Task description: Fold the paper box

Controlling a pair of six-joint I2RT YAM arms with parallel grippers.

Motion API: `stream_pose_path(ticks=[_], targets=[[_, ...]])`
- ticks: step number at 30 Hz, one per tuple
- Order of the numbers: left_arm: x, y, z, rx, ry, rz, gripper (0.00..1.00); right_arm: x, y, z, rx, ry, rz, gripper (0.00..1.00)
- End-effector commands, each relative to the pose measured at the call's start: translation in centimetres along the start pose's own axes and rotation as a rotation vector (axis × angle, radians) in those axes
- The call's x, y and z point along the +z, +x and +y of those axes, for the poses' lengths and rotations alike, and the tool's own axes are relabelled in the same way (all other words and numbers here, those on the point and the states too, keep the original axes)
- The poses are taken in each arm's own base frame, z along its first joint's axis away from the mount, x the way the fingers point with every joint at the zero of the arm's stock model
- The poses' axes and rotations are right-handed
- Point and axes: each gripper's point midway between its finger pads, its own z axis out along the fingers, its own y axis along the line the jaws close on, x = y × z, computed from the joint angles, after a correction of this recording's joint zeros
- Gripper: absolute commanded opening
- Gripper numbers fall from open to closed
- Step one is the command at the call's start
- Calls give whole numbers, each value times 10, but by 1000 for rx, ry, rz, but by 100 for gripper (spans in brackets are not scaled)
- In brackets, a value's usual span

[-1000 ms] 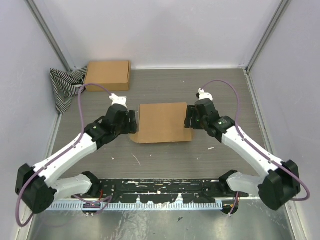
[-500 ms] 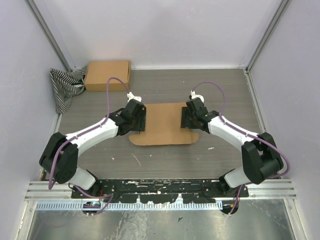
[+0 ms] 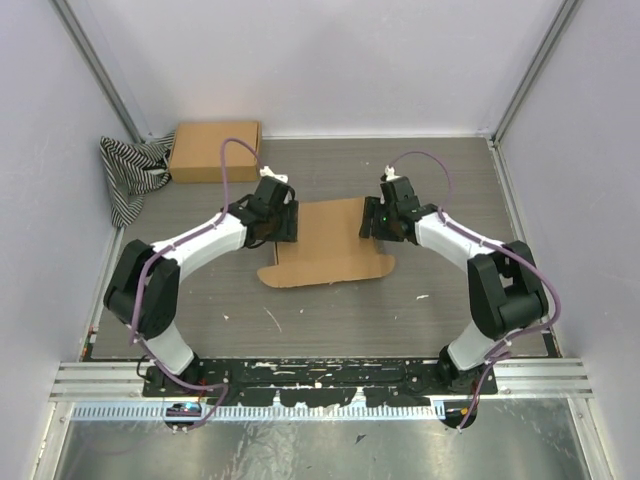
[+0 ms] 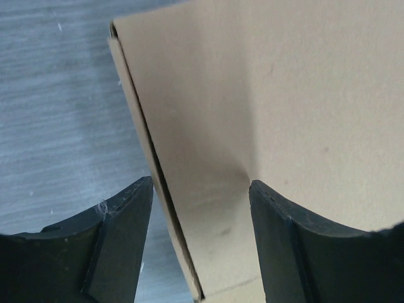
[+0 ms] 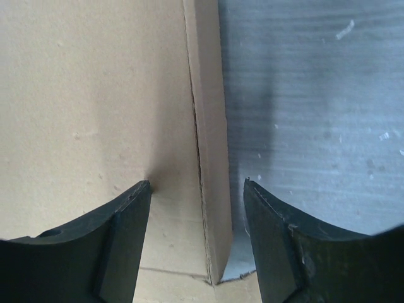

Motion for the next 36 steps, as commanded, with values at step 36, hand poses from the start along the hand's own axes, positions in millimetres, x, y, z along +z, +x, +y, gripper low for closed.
stream_pose_path(ticks=[36], targets=[[-62, 0, 18, -76, 134, -169, 71, -73, 32, 12, -18, -151, -163, 88]])
